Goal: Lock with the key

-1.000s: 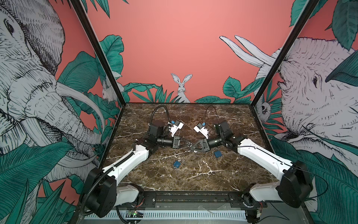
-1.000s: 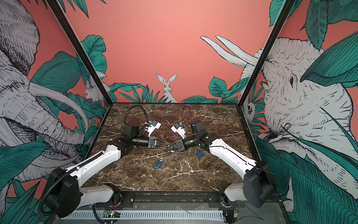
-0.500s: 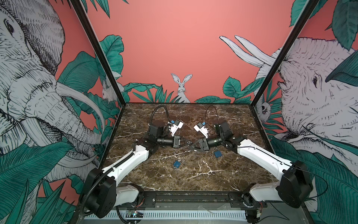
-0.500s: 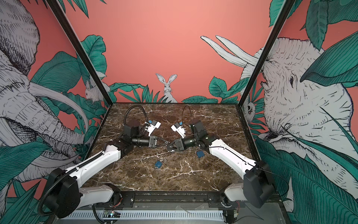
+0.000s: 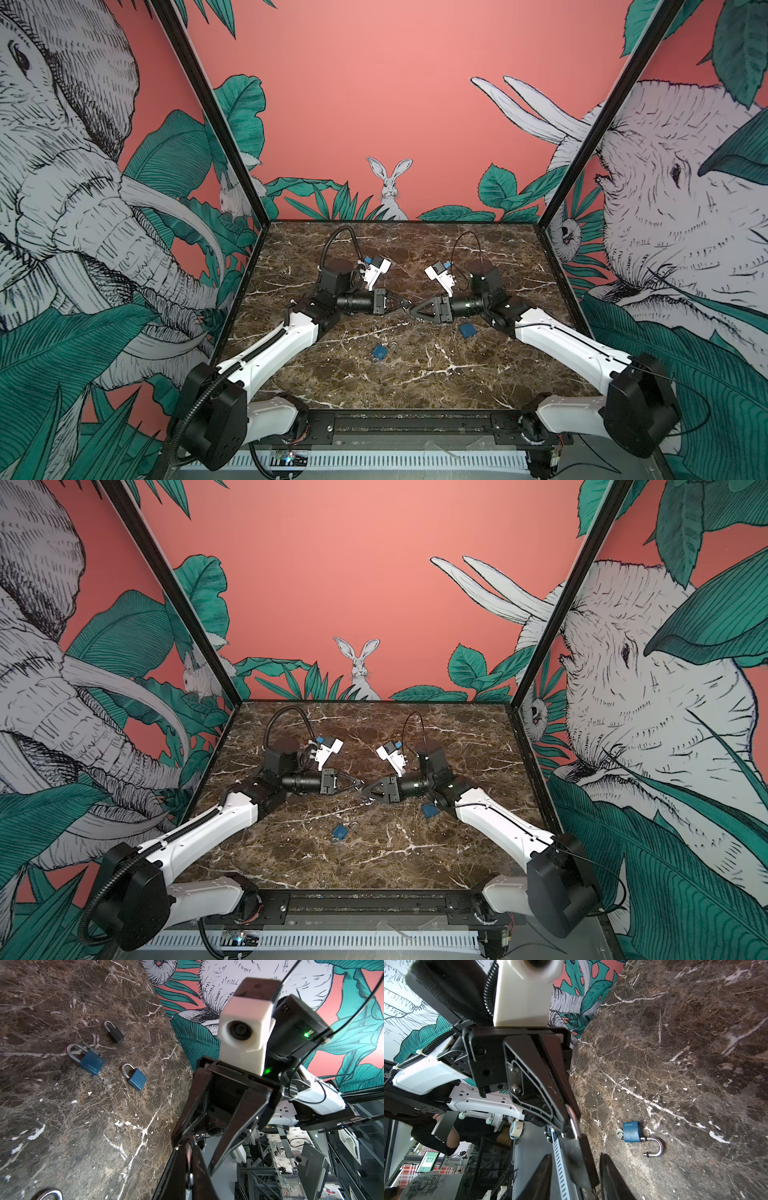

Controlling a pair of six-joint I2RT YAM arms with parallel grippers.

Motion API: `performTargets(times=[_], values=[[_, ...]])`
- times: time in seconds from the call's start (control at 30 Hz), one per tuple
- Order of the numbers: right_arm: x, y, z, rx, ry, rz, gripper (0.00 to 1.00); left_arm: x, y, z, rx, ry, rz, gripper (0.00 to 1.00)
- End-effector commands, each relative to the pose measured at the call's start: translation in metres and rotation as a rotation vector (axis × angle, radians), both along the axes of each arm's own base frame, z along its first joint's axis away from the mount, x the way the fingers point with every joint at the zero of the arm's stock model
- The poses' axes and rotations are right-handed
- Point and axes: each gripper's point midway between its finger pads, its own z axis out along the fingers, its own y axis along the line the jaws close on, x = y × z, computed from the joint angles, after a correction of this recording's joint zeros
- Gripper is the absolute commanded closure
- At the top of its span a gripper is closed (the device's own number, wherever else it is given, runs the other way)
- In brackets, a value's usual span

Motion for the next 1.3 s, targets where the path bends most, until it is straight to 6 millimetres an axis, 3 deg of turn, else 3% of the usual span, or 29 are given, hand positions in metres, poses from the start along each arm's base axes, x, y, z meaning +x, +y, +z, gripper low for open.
performTargets(times=[0.0, 0.33, 0.47, 0.63, 0.83, 1.27], values=[[-0.001, 0.000, 0.013, 0.049, -0.042, 0.009, 0.62, 0.001, 0.005, 0.022, -0.042, -0.058, 0.020, 1.00], [-0.001, -0.001, 0.016, 0.073, -0.037, 0.006, 0.65, 0.007, 0.012, 0.021, -0.038, -0.056, 0.054, 1.00], [-0.002, -0.001, 0.019, 0.080, -0.033, 0.011, 0.76, 0.009, 0.014, 0.019, -0.036, -0.050, 0.066, 1.00], [-0.001, 0.000, 0.020, 0.088, -0.030, 0.010, 0.82, 0.010, 0.017, 0.017, -0.033, -0.047, 0.077, 1.00], [0.000, 0.001, 0.019, 0.095, -0.018, 0.014, 1.00, 0.011, 0.018, 0.016, -0.029, -0.046, 0.088, 1.00], [0.000, -0.002, 0.001, 0.079, 0.015, -0.004, 1.00, 0.037, 0.043, 0.027, -0.088, -0.045, 0.191, 1.00]])
